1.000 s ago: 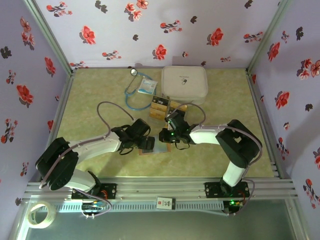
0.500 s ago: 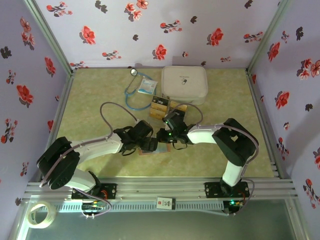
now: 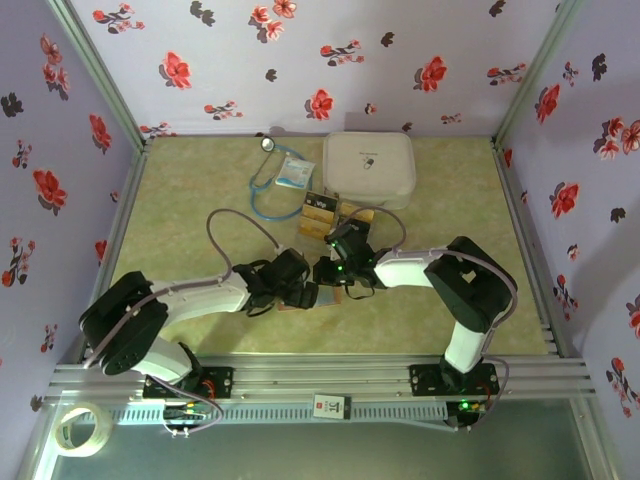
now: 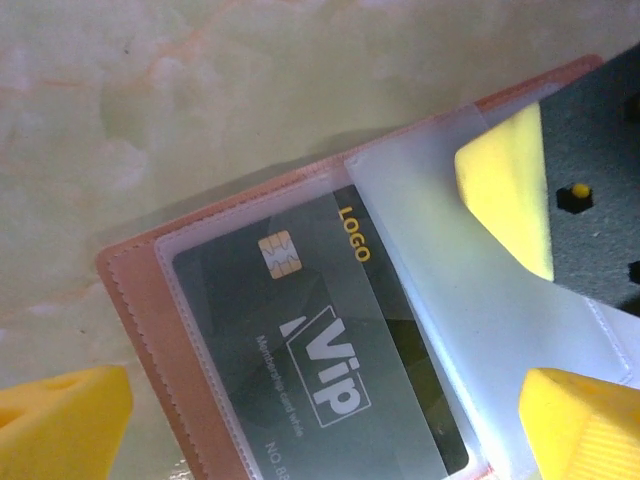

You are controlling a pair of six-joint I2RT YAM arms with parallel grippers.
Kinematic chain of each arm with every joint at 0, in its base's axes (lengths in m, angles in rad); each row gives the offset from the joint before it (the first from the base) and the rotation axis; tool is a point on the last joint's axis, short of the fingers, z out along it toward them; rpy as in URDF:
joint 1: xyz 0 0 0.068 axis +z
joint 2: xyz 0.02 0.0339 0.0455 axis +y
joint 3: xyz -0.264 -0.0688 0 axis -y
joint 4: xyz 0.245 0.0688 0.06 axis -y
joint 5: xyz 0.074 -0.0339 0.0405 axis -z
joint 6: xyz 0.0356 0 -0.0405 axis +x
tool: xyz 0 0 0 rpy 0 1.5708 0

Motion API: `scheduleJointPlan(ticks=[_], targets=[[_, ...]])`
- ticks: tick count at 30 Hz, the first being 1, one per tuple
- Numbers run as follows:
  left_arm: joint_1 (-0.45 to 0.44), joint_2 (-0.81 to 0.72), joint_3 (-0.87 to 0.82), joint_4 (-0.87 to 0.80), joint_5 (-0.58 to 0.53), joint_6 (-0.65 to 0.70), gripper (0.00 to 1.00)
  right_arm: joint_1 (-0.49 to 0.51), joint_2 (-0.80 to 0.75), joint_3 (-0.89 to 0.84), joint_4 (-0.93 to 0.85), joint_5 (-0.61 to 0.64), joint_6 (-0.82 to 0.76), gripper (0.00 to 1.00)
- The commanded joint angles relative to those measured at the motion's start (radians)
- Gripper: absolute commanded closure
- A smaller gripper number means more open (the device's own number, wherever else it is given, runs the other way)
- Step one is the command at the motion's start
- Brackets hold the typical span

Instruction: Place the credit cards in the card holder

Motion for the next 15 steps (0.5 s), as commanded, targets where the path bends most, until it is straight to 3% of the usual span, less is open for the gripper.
scheduleJointPlan(ticks=[1,9,15], targets=[[-0.017,0.027,-0.016,0.028,-0.035,0.027,0.00,0.011,0.015,0.009,0.008,-0.008,0.024,0.90],[-0.018,0.050,-0.033,0.027,-0.049,0.024,0.00,0.010,-0.015,0.021,-0.011,-0.005,0.021,0.87],[-0.017,0.044,-0.046,0.027,-0.051,0.019,0.00,-0.009,-0.095,0.013,-0.058,0.041,0.008,0.67]])
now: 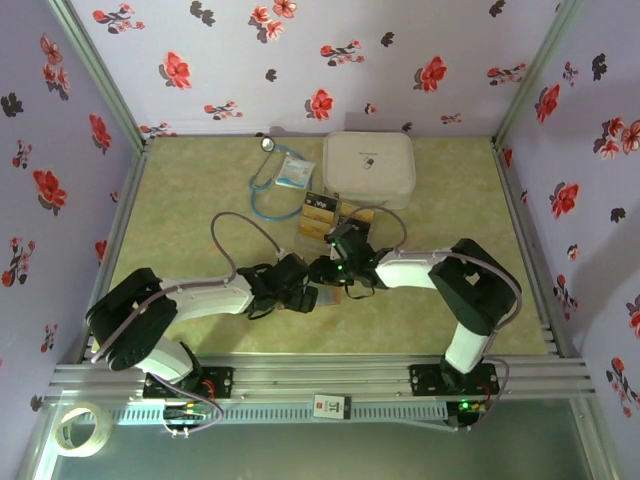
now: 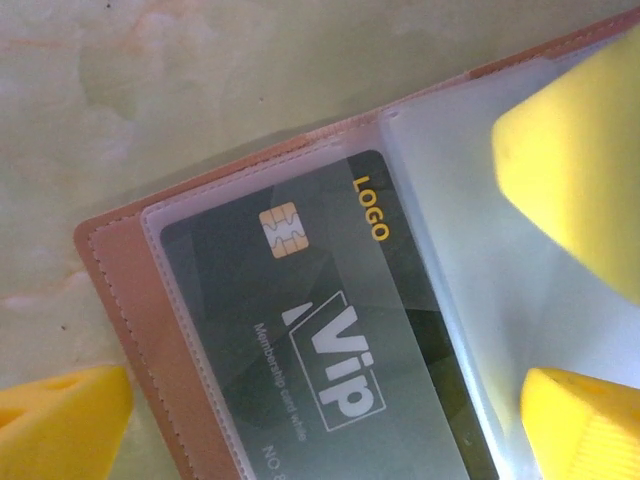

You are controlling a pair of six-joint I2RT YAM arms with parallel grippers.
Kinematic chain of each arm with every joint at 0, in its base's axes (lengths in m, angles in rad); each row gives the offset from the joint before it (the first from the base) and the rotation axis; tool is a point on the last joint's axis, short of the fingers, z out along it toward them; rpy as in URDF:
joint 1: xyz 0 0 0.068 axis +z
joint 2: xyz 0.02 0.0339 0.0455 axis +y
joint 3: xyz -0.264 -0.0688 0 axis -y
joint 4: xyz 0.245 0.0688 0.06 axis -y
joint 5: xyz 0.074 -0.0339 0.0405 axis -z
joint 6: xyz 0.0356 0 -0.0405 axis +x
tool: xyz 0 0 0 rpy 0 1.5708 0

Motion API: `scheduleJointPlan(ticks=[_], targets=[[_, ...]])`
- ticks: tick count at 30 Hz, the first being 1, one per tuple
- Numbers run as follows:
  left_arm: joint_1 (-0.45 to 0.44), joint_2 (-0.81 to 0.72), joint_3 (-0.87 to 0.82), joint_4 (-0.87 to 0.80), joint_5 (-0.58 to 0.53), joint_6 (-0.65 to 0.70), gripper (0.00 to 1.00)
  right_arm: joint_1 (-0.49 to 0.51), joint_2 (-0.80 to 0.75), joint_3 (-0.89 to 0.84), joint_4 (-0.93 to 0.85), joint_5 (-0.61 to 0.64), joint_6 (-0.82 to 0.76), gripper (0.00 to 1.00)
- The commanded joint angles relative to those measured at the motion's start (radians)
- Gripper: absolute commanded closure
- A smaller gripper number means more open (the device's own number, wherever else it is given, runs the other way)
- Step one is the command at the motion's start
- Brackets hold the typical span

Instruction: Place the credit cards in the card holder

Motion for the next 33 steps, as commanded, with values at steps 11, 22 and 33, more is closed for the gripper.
scheduleJointPlan(ticks=[11,22,33], targets=[[-0.010,0.002,-0.027,-0.002,-0.033,0.011,0.00,-0.019,-0.058,-0.026,-0.017,0.044,0.008,0.62],[-0.010,-0.008,-0.028,-0.002,-0.031,0.011,0.00,-0.018,0.006,-0.058,0.044,0.034,0.031,0.60],[-0.010,-0.007,-0.026,-0.002,-0.032,0.011,0.00,-0.002,0.025,-0.022,0.060,-0.041,0.025,0.61]])
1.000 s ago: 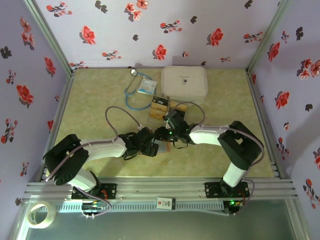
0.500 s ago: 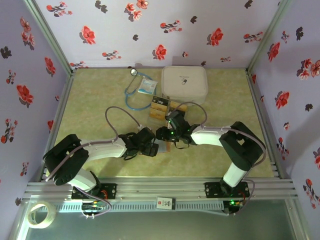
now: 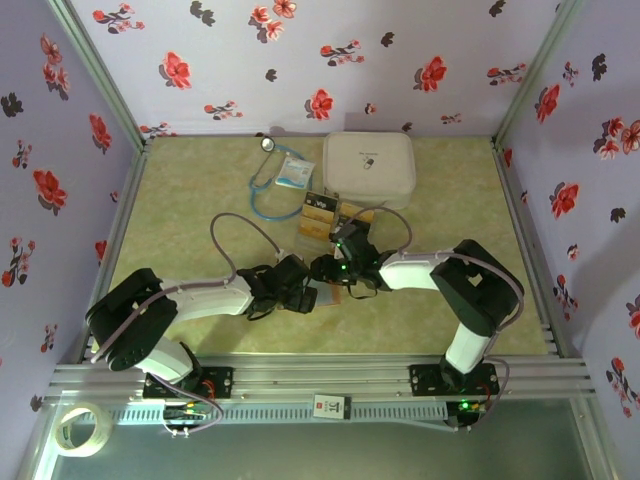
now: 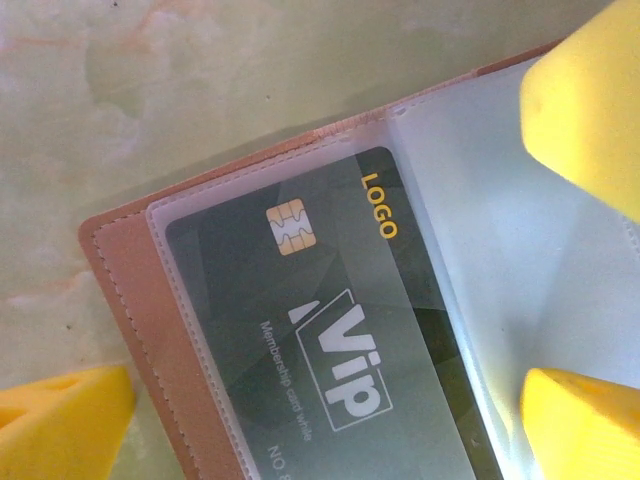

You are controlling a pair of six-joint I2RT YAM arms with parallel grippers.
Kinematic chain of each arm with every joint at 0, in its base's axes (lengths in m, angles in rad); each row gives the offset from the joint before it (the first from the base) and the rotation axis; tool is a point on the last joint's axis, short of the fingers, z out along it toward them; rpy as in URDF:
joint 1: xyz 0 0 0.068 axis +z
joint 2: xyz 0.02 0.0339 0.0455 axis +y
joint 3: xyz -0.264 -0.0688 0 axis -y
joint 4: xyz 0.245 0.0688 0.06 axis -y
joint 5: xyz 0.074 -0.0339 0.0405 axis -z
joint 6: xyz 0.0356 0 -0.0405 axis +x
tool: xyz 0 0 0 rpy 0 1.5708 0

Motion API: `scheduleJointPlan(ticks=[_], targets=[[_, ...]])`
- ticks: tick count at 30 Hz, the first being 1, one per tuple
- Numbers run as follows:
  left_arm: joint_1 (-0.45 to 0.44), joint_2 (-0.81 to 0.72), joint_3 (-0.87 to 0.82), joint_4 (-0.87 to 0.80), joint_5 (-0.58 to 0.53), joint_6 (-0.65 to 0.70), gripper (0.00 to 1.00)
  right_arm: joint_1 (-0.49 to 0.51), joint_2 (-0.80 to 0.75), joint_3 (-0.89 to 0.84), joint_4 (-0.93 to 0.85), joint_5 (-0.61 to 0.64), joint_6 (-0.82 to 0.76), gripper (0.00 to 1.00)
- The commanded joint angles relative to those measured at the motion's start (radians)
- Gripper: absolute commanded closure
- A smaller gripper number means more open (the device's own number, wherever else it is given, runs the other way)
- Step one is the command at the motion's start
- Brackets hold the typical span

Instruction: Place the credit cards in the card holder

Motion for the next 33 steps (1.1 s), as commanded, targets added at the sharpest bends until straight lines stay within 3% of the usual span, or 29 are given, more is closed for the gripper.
scheduleJointPlan(ticks=[1,8,14,20,27,33], targets=[[-0.007,-0.008,-0.016,-0.016,-0.022,0.011,0.00,0.016,0.020,0.022,-0.013,-0.043,0.005,0.62],[-0.007,-0.053,0.000,-0.035,-0.026,0.015,0.00,0.024,-0.019,0.026,-0.018,-0.047,0.019,0.63],[0.011,-0.186,0.026,-0.087,-0.069,0.007,0.00,0.053,-0.059,0.043,-0.042,-0.046,0.031,0.62],[0.122,-0.337,0.034,-0.205,-0.099,-0.053,0.00,0.105,-0.062,0.098,-0.096,-0.008,0.028,0.54],[0.220,-0.450,0.022,-0.262,-0.096,-0.053,0.00,0.151,0.045,0.171,-0.075,0.002,0.056,0.53],[0.253,-0.505,0.003,-0.285,-0.090,-0.059,0.00,0.184,0.158,0.235,-0.016,-0.010,0.095,0.53]])
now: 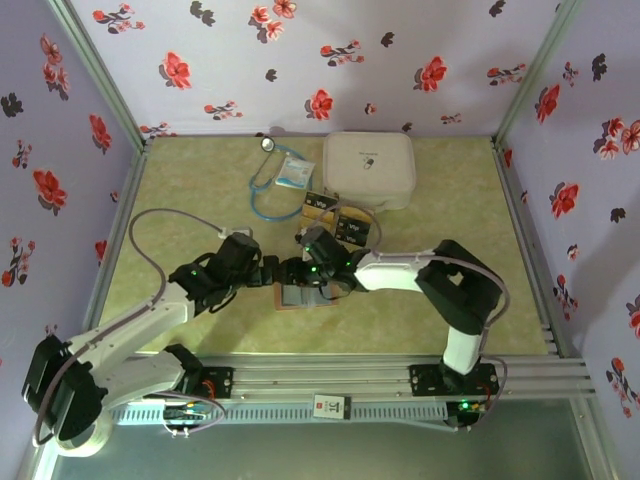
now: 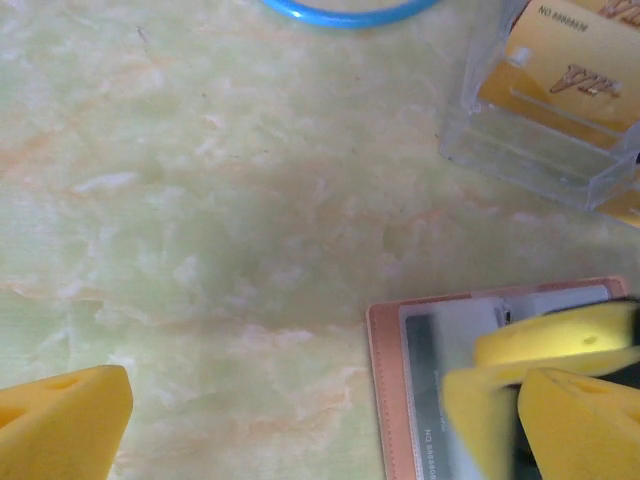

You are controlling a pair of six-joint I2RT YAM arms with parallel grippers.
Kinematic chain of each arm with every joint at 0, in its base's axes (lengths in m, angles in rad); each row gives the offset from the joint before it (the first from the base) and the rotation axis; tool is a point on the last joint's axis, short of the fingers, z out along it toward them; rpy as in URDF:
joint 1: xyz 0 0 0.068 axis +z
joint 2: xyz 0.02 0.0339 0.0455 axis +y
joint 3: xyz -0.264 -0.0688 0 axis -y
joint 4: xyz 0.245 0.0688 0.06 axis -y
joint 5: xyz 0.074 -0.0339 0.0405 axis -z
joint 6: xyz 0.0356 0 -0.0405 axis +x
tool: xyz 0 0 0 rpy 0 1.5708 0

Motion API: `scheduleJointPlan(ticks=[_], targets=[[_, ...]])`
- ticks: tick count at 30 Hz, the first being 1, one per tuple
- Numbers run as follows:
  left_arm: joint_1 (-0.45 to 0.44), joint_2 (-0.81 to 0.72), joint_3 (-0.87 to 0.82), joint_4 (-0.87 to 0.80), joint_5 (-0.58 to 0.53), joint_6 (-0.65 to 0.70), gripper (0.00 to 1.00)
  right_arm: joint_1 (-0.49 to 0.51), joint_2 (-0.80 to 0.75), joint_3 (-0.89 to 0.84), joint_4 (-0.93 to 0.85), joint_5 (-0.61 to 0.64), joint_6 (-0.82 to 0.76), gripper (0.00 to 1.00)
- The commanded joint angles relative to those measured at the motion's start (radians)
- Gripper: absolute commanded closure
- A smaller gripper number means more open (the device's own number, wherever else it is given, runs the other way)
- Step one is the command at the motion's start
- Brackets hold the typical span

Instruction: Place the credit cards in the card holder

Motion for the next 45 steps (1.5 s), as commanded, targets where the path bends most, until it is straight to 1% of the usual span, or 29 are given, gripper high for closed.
scheduleJointPlan(ticks=[1,3,6,12,15,18,20,24,31,34,37,39,44,45], targets=[[0.013,-0.029,-0.003,-0.022,-0.024,-0.022,0.00,0.011,0.047,0.051,0.015,-0.022,0.034,0.54],[0.018,-0.035,-0.010,-0.022,-0.023,-0.021,0.00,0.012,0.047,0.059,0.017,-0.027,0.036,0.54],[0.021,-0.028,-0.018,-0.018,-0.015,-0.021,0.00,0.012,-0.004,0.052,-0.012,-0.012,0.013,0.54],[0.020,0.001,-0.021,-0.006,-0.006,-0.007,0.00,-0.011,-0.146,0.030,-0.163,0.073,-0.071,0.52],[0.022,0.019,-0.014,-0.002,0.003,0.002,0.00,-0.035,-0.216,-0.011,-0.248,0.144,-0.110,0.51],[0.021,0.030,-0.015,0.001,0.013,0.003,0.00,-0.046,-0.285,-0.043,-0.371,0.267,-0.157,0.49],[0.021,0.041,-0.019,0.018,0.021,0.003,0.00,-0.050,-0.324,-0.060,-0.450,0.344,-0.183,0.46],[0.021,0.078,-0.014,0.037,0.038,0.014,0.00,-0.053,-0.362,-0.098,-0.519,0.427,-0.193,0.43],[0.021,0.123,0.004,0.049,0.063,0.028,0.00,-0.057,-0.321,-0.145,-0.492,0.443,-0.192,0.44],[0.020,0.144,0.006,0.055,0.079,0.024,0.00,-0.061,-0.298,-0.157,-0.460,0.443,-0.183,0.48],[0.017,0.167,0.012,0.060,0.088,0.022,0.00,-0.070,-0.285,-0.161,-0.435,0.438,-0.181,0.56],[0.011,0.178,0.014,0.064,0.088,0.021,0.00,-0.074,-0.279,-0.162,-0.426,0.436,-0.184,0.64],[-0.001,0.197,0.013,0.073,0.088,0.017,0.00,-0.088,-0.302,-0.184,-0.422,0.433,-0.192,0.91],[-0.003,0.201,0.016,0.073,0.088,0.017,0.00,-0.091,-0.315,-0.193,-0.421,0.436,-0.191,0.93]])
